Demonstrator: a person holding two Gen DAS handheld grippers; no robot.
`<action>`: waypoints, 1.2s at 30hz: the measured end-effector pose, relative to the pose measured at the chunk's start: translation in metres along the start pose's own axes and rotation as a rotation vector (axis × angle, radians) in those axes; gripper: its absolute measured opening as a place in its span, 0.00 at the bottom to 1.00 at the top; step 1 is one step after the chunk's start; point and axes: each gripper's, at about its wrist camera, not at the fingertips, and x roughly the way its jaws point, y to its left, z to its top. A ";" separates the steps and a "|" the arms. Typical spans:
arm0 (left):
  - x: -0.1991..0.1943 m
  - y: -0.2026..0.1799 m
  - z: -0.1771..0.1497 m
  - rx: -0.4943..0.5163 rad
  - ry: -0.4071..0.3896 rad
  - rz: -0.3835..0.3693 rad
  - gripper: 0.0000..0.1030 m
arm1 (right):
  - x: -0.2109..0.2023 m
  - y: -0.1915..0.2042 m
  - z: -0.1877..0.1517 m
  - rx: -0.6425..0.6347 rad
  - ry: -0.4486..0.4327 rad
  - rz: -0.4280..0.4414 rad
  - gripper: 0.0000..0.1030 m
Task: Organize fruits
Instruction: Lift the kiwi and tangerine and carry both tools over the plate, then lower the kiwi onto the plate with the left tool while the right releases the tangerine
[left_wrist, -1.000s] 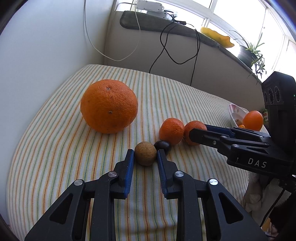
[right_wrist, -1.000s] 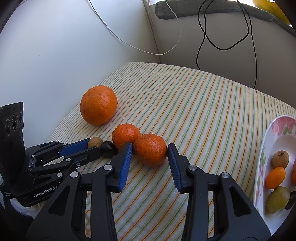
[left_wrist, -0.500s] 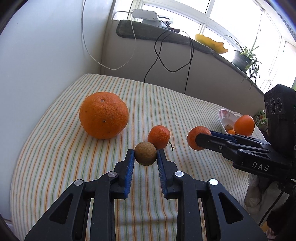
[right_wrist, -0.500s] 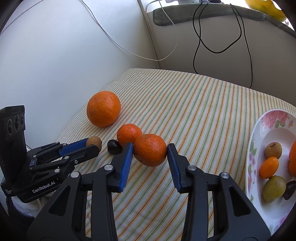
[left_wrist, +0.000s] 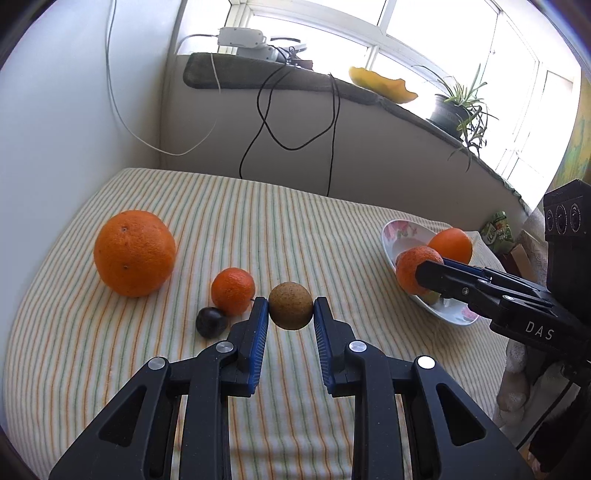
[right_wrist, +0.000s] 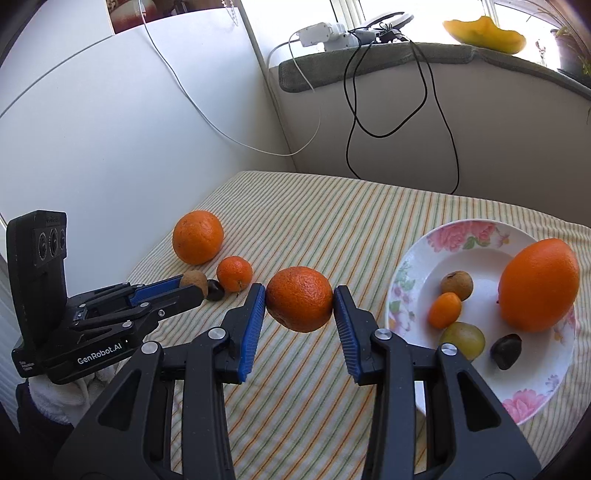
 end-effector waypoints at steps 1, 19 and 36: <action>0.002 -0.004 0.001 0.004 0.000 -0.006 0.23 | -0.004 -0.004 -0.001 0.002 -0.007 -0.008 0.39; 0.037 -0.078 0.015 0.096 0.025 -0.114 0.23 | -0.052 -0.063 -0.015 0.025 -0.072 -0.180 0.39; 0.063 -0.114 0.015 0.147 0.066 -0.136 0.23 | -0.058 -0.097 -0.026 0.061 -0.054 -0.226 0.39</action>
